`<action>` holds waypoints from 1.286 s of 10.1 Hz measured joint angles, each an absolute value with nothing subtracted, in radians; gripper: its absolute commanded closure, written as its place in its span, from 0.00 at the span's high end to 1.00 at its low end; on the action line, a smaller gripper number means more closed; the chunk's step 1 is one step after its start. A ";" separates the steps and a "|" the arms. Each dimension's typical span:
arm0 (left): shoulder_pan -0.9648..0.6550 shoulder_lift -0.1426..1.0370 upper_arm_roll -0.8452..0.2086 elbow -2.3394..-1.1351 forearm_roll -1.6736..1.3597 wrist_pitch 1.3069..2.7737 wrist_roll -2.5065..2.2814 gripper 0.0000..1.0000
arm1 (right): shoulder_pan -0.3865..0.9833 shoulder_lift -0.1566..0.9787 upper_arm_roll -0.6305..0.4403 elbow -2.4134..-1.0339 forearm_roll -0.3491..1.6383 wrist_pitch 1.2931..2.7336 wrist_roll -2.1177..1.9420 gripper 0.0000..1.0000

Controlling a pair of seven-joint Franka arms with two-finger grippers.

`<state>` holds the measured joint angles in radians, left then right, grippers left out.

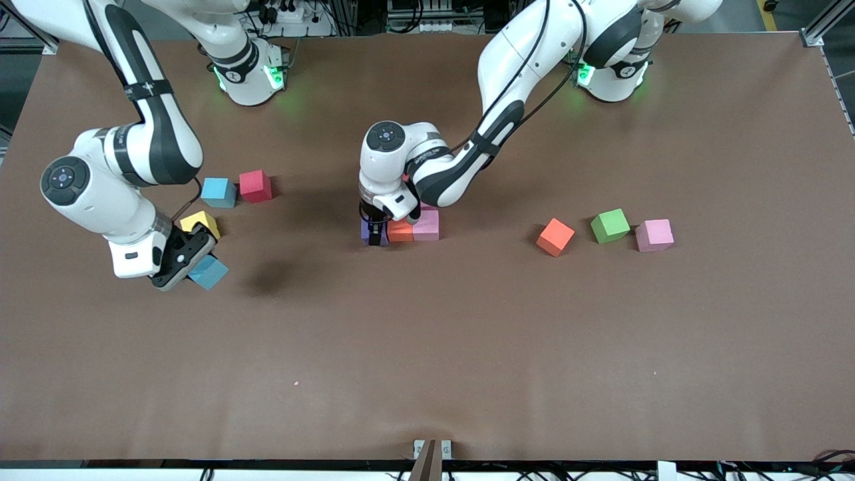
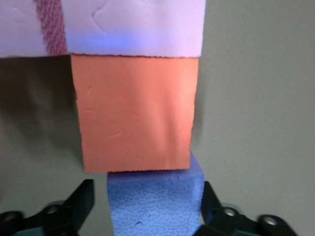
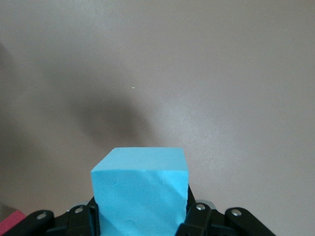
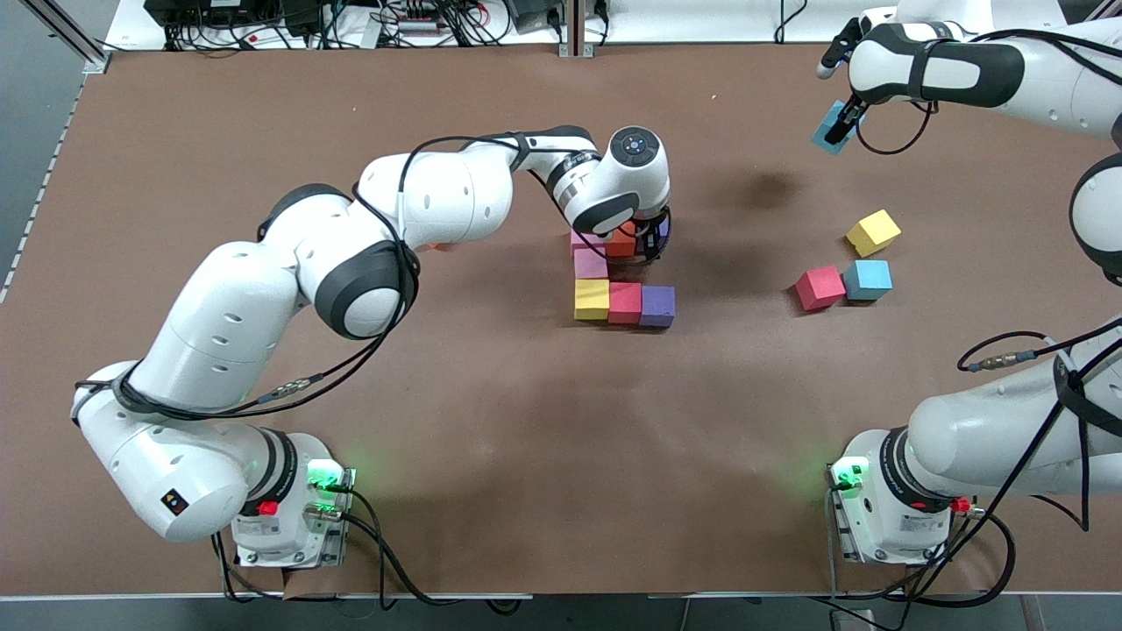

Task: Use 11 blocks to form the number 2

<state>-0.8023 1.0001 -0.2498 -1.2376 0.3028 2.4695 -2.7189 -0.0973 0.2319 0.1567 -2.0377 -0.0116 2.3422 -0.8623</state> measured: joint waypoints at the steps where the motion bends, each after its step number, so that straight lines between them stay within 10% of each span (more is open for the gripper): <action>1: -0.805 0.998 -0.251 -1.231 0.303 2.470 -2.719 1.00 | -0.097 0.231 0.157 -2.038 -0.012 2.340 -0.856 0.22; 7: -0.783 0.907 -0.244 -1.210 0.303 2.360 -2.719 1.00 | -0.096 0.228 0.158 -2.037 -0.011 2.339 -0.852 0.22; 13: -0.416 0.751 -0.371 -1.364 0.303 2.182 -2.562 1.00 | -0.072 0.221 0.201 -2.036 -0.009 2.338 -0.725 0.22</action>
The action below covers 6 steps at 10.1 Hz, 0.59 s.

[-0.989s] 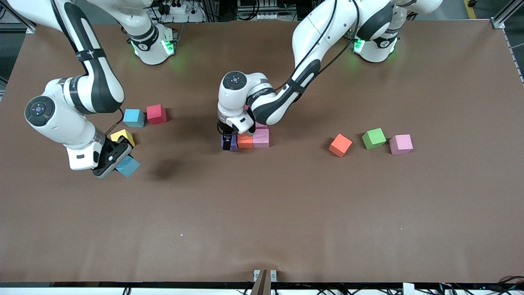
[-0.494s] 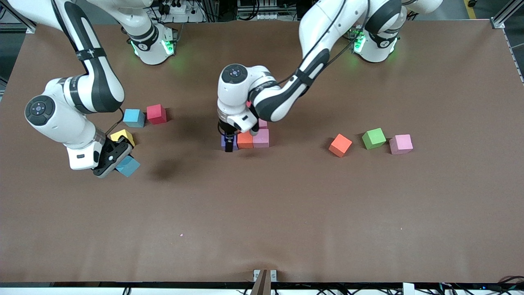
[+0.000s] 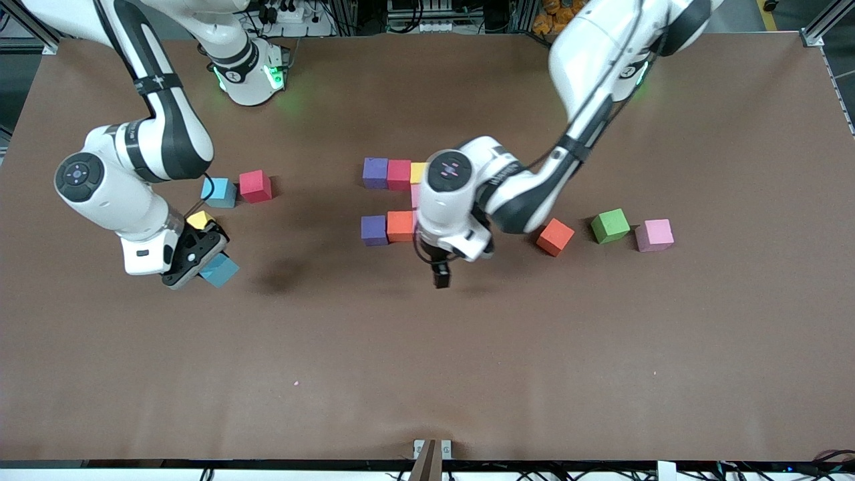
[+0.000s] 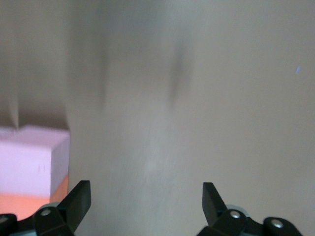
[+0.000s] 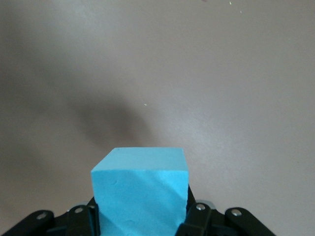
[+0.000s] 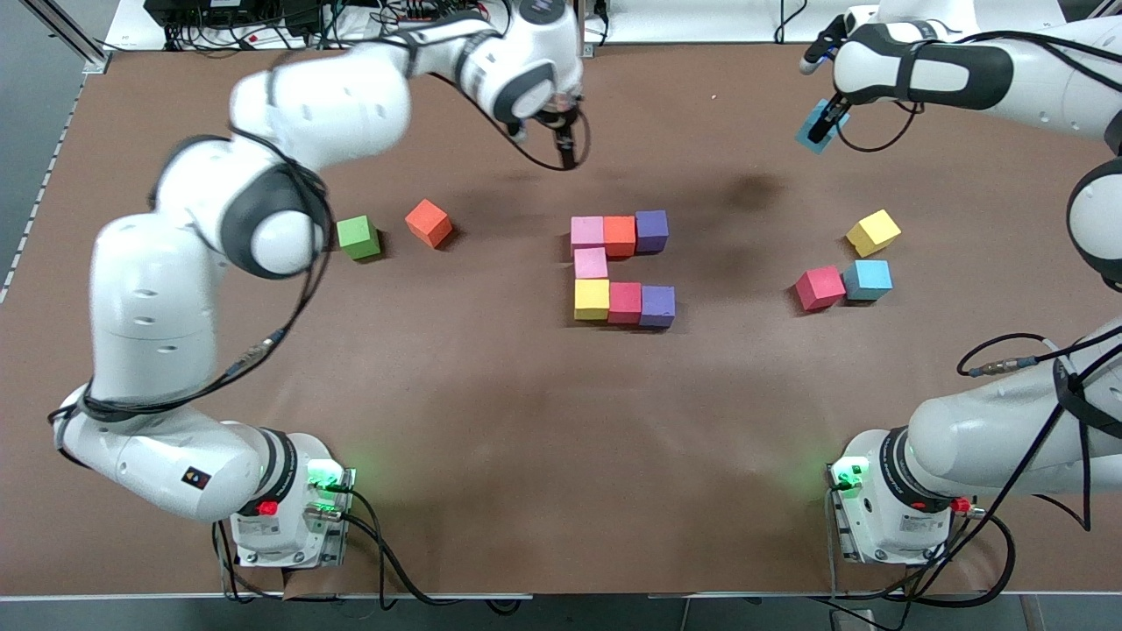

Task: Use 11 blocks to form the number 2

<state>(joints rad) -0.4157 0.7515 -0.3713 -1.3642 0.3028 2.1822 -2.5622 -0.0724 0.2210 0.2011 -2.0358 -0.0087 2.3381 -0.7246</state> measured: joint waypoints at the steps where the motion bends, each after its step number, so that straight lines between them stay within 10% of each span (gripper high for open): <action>1: -0.355 0.707 -0.396 -1.436 0.303 2.179 -2.519 1.00 | -0.069 0.220 0.221 -2.036 -0.008 2.338 -0.680 0.22; 6: -0.110 0.520 -0.457 -1.710 0.303 2.177 -2.262 1.00 | 0.019 0.223 0.242 -2.024 -0.002 2.340 -0.296 0.22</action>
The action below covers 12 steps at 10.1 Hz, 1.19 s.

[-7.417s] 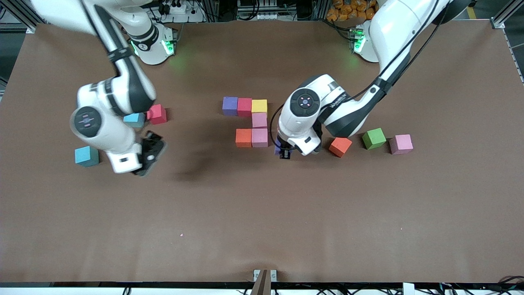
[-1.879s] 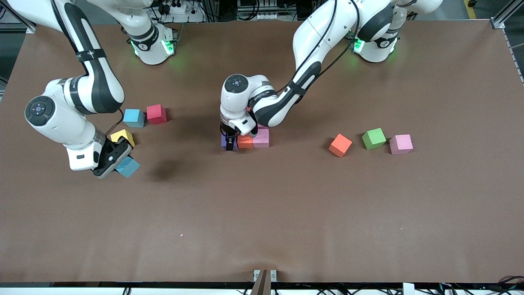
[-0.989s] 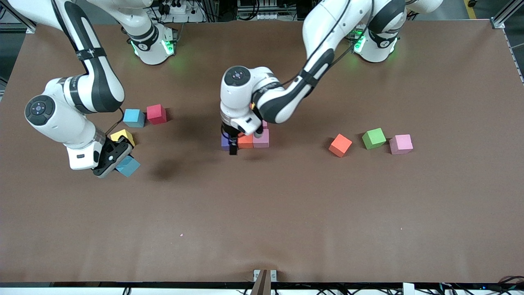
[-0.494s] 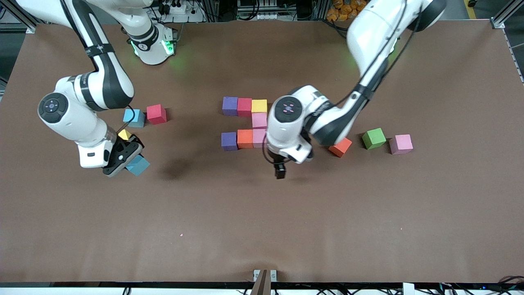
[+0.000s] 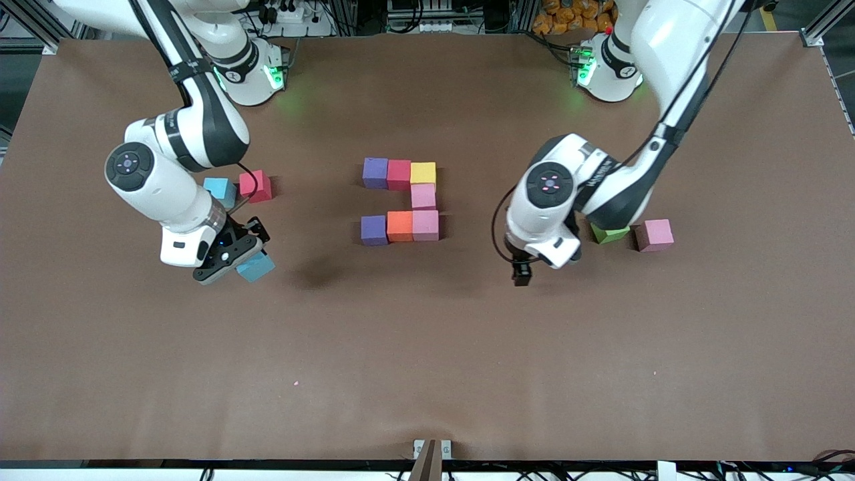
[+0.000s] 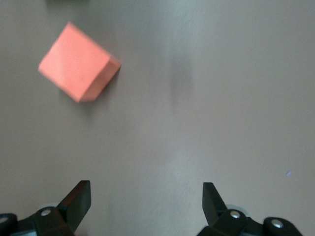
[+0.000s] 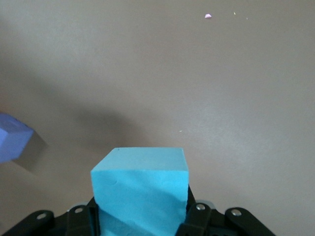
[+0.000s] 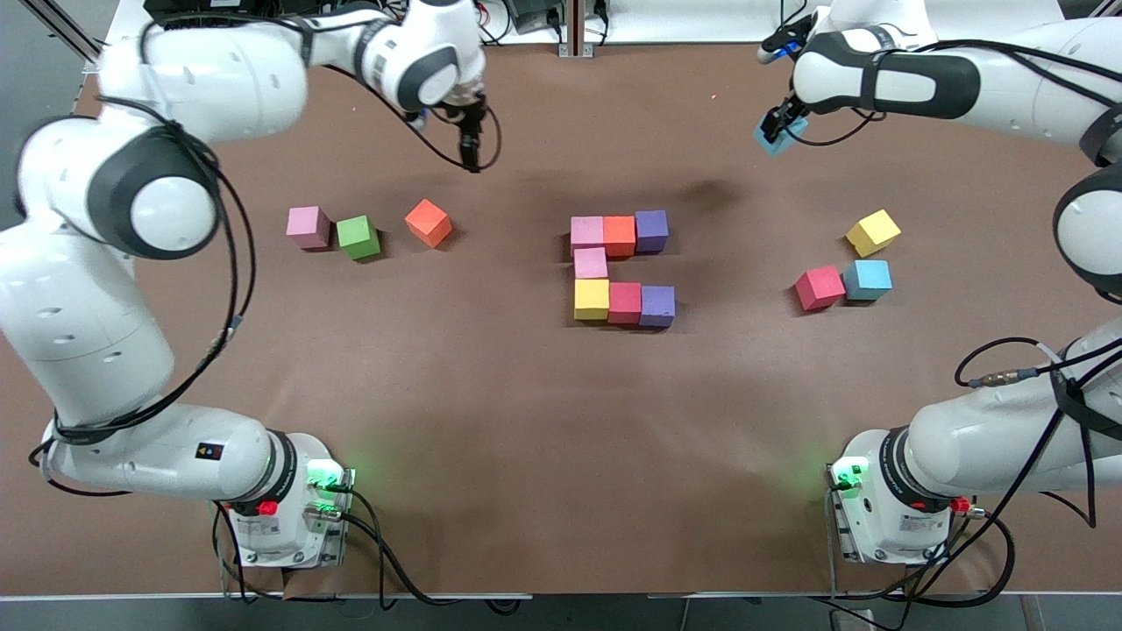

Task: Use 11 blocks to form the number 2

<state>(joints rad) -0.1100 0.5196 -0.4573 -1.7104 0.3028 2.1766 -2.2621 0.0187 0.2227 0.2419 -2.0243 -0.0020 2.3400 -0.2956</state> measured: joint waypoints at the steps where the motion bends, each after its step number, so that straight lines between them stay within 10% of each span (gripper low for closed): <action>1: -0.066 0.500 -0.458 -1.715 0.303 2.177 -2.199 1.00 | 0.054 0.238 0.242 -2.008 0.000 2.342 -0.192 0.22; 12: 0.243 0.303 -0.466 -1.717 0.225 1.988 -1.495 1.00 | 0.476 0.682 0.099 -1.603 -0.004 2.346 0.525 0.22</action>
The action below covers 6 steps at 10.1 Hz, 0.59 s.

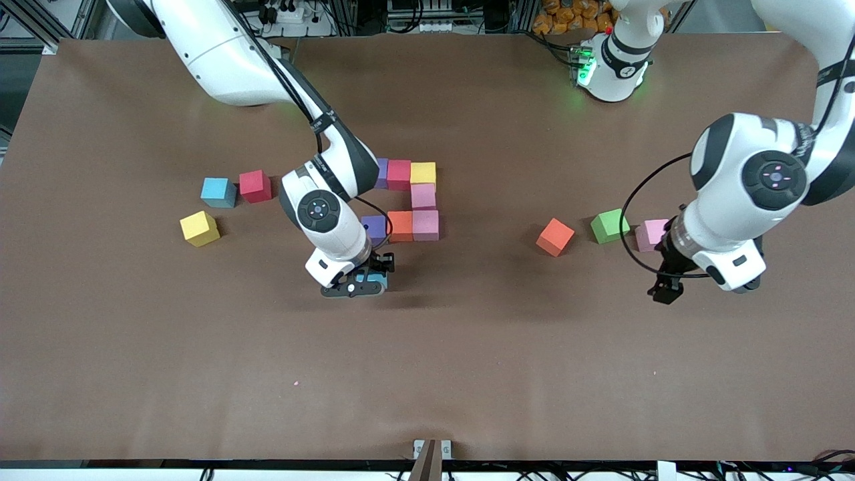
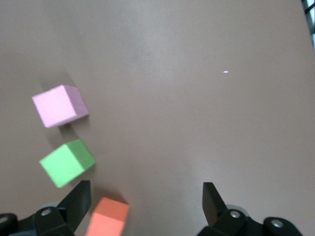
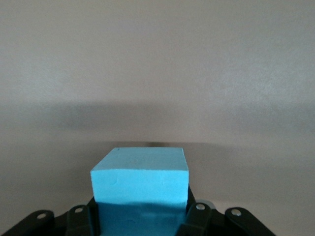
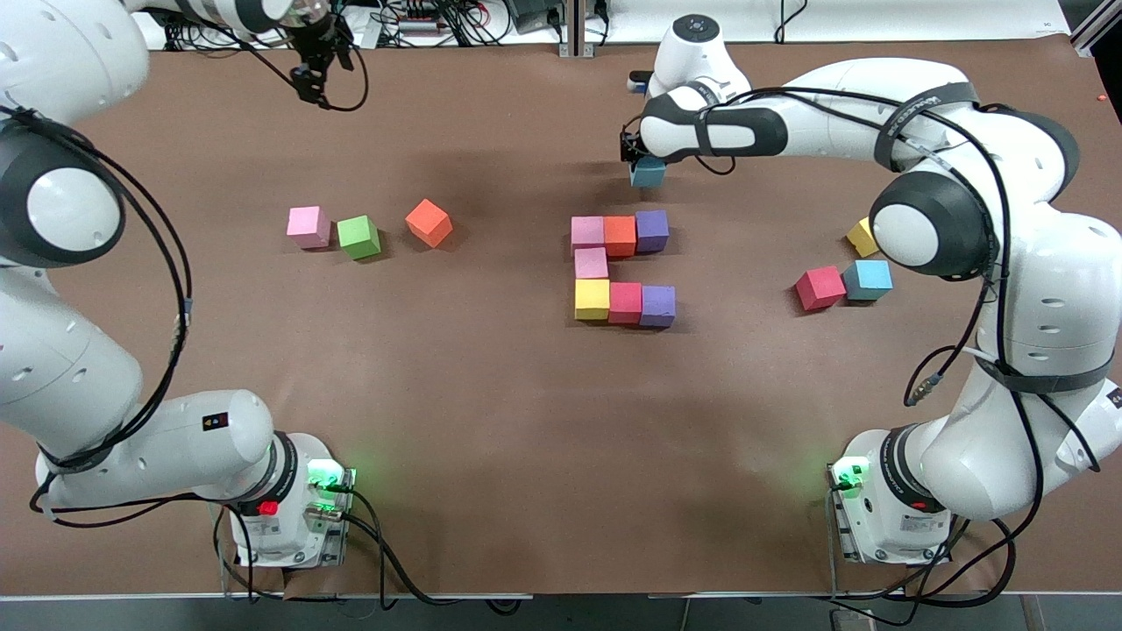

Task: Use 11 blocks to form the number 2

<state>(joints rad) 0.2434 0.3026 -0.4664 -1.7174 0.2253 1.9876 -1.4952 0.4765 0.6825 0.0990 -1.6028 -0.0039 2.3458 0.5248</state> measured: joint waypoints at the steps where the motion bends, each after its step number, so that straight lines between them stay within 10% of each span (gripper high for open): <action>1: 0.262 0.287 -0.467 -1.718 0.207 1.947 -1.408 1.00 | 0.483 0.683 0.099 -1.610 -0.005 2.341 0.531 0.22; 6: 0.274 0.211 -0.464 -1.833 0.118 1.867 -1.001 1.00 | 0.513 0.685 0.096 -1.696 -0.125 2.398 0.662 0.22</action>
